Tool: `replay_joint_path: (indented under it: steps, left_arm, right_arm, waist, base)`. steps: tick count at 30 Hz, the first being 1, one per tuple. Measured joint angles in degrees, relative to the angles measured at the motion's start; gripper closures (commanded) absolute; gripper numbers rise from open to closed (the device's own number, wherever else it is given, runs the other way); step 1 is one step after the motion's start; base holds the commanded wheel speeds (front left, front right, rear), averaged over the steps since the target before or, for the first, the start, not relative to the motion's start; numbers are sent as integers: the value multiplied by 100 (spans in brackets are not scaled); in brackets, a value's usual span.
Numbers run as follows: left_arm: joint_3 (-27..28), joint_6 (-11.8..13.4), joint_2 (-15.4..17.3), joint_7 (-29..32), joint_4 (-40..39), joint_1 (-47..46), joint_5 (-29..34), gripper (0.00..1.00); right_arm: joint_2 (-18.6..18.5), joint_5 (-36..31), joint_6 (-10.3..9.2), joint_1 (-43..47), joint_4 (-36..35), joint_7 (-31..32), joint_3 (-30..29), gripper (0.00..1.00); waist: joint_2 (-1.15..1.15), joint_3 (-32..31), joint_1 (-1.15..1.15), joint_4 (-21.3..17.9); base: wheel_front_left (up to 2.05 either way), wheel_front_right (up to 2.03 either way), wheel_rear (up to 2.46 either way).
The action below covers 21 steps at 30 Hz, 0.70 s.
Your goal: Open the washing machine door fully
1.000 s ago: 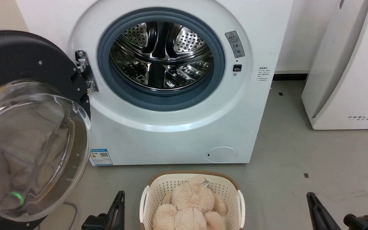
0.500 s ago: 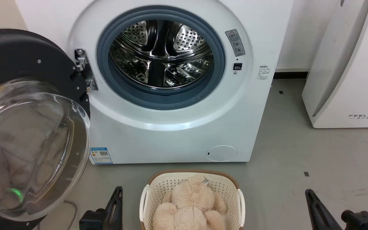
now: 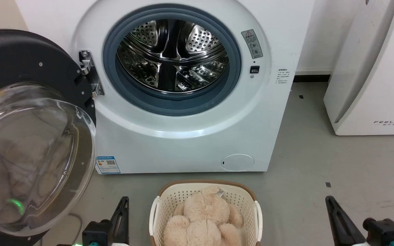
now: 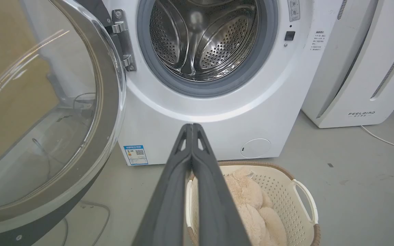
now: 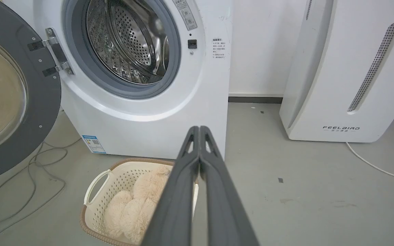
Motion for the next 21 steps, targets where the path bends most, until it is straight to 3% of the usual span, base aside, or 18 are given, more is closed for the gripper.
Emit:
replay_joint_path:
  steps: [21]
  left_arm:
    - [170, -101, -36, 198, -129, -112, 120, 100]
  right_arm:
    - [0, -133, 0, -226, 96, 48, 21, 100]
  waist:
    - [0, 62, 0, 8]
  base:
    - [0, 0, 0]
